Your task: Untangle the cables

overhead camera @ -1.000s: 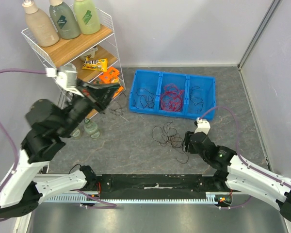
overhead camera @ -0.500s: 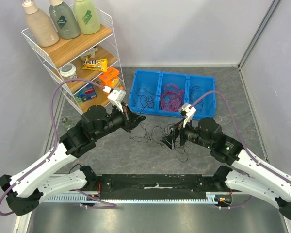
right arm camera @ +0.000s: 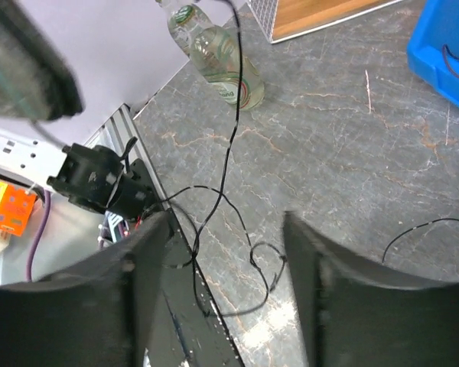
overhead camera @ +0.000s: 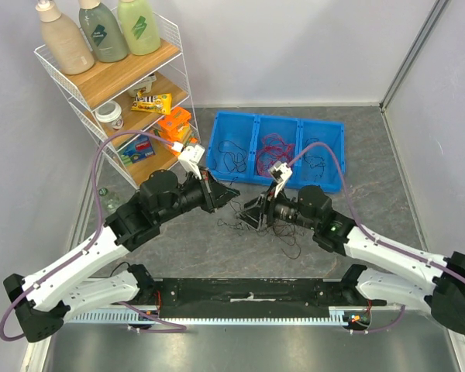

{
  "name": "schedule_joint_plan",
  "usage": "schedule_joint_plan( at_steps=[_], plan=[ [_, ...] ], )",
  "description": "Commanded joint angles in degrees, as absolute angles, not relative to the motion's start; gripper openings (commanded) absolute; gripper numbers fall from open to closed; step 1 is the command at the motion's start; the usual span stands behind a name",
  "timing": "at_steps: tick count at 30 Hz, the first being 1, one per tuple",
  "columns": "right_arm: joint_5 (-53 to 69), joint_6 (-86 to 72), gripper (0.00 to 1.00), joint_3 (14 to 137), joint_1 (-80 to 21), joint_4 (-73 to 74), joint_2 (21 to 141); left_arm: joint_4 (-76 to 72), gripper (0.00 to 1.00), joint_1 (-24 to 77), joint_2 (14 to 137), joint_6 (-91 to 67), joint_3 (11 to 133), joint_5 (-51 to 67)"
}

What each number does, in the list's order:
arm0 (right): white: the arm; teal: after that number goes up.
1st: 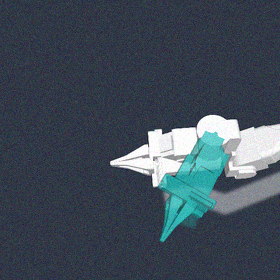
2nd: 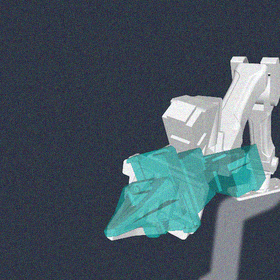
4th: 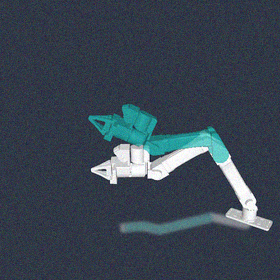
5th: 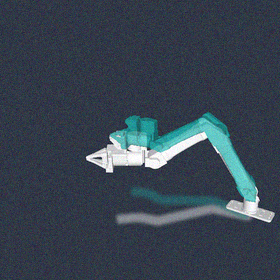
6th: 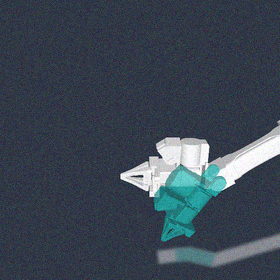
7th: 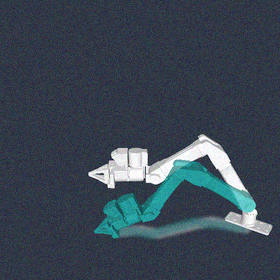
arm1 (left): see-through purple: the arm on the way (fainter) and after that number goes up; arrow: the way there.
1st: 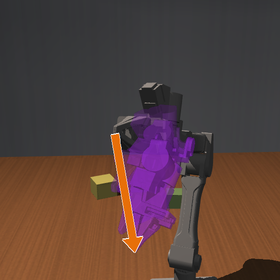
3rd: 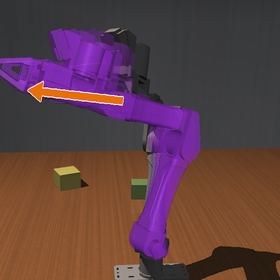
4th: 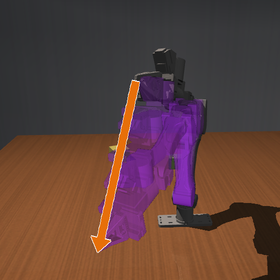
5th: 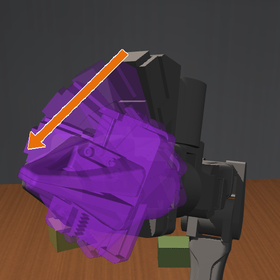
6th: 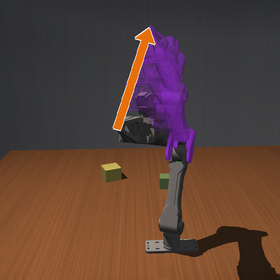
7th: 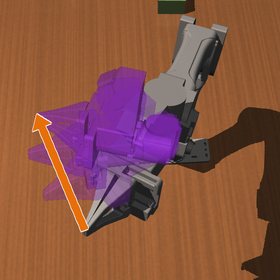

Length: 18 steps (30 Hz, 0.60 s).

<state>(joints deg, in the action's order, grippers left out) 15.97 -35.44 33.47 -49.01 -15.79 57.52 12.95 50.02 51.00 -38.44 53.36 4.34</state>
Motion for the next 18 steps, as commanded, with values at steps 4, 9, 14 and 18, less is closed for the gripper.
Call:
schedule_joint_plan(
  at_steps=[4, 9, 14, 18],
  plan=[
    [15.82, -41.75, 0.27, 33.05, -49.31, -26.1, 63.36, 9.76, 0.02, 50.1, 51.06, -40.7, 52.3, 5.36],
    [7.85, -38.86, 0.0, 34.18, -49.22, -16.91, 60.22, 11.07, 0.19, 50.1, 50.45, -36.39, 52.82, 4.05],
    [-11.91, -34.37, 0.0, 40.33, -47.03, 2.33, 54.24, 11.34, 0.73, 49.83, 45.98, -35.25, 49.84, 0.26],
    [-21.7, -31.74, 0.0, 47.0, -39.22, 12.46, 54.31, 11.77, 0.76, 49.75, 43.68, -34.02, 47.82, -3.07]
  ],
)
